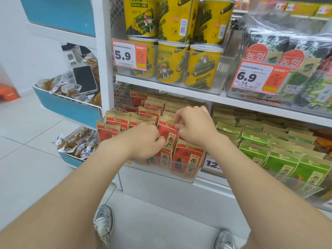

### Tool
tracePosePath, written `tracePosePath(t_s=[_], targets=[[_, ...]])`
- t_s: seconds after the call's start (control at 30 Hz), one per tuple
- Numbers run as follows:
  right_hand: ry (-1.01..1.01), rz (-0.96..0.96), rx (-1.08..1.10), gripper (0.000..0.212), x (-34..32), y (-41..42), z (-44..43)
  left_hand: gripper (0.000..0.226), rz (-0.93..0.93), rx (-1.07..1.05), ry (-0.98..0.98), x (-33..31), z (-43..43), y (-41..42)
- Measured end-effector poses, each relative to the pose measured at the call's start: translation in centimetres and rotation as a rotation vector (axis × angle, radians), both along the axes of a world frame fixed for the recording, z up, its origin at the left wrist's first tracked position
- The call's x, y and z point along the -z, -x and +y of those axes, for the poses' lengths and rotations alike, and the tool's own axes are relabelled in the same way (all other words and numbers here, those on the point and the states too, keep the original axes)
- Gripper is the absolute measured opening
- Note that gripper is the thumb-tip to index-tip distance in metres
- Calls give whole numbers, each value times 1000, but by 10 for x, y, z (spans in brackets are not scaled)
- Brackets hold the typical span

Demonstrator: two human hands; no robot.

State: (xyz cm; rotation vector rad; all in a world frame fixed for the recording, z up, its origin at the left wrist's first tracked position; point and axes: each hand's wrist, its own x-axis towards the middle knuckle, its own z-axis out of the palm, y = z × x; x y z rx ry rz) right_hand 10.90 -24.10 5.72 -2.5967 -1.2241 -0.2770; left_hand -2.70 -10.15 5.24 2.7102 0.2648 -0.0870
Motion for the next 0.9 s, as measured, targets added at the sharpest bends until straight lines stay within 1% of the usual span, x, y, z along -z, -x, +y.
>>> tracePosePath(t_s=[0.07, 0.13, 0.27, 0.33, 0.4, 0.47, 0.6, 0.7, 0.77, 0.8, 0.83, 0.87, 0.9], targets=[[-44, -38, 4, 4, 1, 1, 0, 52, -3, 0, -3, 0, 1, 1], [-156, -22, 13, 6, 2, 1, -1, 52, -2, 3, -1, 0, 2, 2], [-541, 76, -44, 3, -2, 4, -5, 51, 16, 11, -7, -1, 2, 4], [-683, 60, -91, 2, -9, 8, -11, 50, 19, 15, -1, -2, 2, 6], [-739, 1, -132, 3, -15, 10, -19, 49, 22, 17, 12, -2, 4, 8], [-739, -27, -140, 5, -17, 10, -25, 48, 22, 20, 25, -3, 5, 9], [-721, -7, -146, 6, -13, 12, -29, 46, 4, -5, 29, -2, 6, 9], [-788, -21, -185, 5, -18, 18, -33, 36, -128, -57, -10, -3, 8, 8], [-812, -14, -225, 6, -23, 23, -37, 17, -296, -170, -6, -7, 7, 9], [-808, -12, -249, 7, -25, 26, -39, 18, -398, -237, 33, -9, 6, 10], [-798, -22, -274, 8, -27, 30, -41, 31, -499, -276, 70, -10, 5, 10], [-792, -40, -298, 9, -28, 34, -42, 42, -592, -265, 107, -12, 5, 10], [-795, -57, -317, 9, -29, 38, -44, 48, -672, -220, 142, -14, 3, 11]])
